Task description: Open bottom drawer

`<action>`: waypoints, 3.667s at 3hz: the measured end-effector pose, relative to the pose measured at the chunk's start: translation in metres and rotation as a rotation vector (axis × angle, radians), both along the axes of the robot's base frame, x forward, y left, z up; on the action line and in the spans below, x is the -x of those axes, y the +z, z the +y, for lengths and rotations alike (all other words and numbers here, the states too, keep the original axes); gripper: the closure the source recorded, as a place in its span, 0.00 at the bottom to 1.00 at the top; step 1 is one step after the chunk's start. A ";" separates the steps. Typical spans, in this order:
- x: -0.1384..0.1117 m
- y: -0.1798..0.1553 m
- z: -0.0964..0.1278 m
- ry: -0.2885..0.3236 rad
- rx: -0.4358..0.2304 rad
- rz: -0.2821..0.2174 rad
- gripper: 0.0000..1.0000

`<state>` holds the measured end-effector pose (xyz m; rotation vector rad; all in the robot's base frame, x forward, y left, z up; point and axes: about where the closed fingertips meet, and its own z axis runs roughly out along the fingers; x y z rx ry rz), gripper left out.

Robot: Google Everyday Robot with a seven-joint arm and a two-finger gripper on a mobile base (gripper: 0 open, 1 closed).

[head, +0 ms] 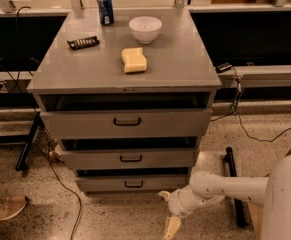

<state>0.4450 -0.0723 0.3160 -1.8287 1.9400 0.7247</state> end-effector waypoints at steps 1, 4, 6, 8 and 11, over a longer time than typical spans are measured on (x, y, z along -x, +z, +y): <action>-0.033 -0.038 -0.023 -0.014 0.094 -0.129 0.00; -0.105 -0.091 -0.022 0.038 0.274 -0.334 0.00; -0.144 -0.099 -0.004 0.070 0.275 -0.386 0.00; -0.180 -0.108 -0.006 0.036 0.235 -0.385 0.00; -0.195 -0.142 -0.022 0.023 0.247 -0.311 0.41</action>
Offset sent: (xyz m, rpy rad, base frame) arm 0.0941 -0.0597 -0.0900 -0.2643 -0.3457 -0.0385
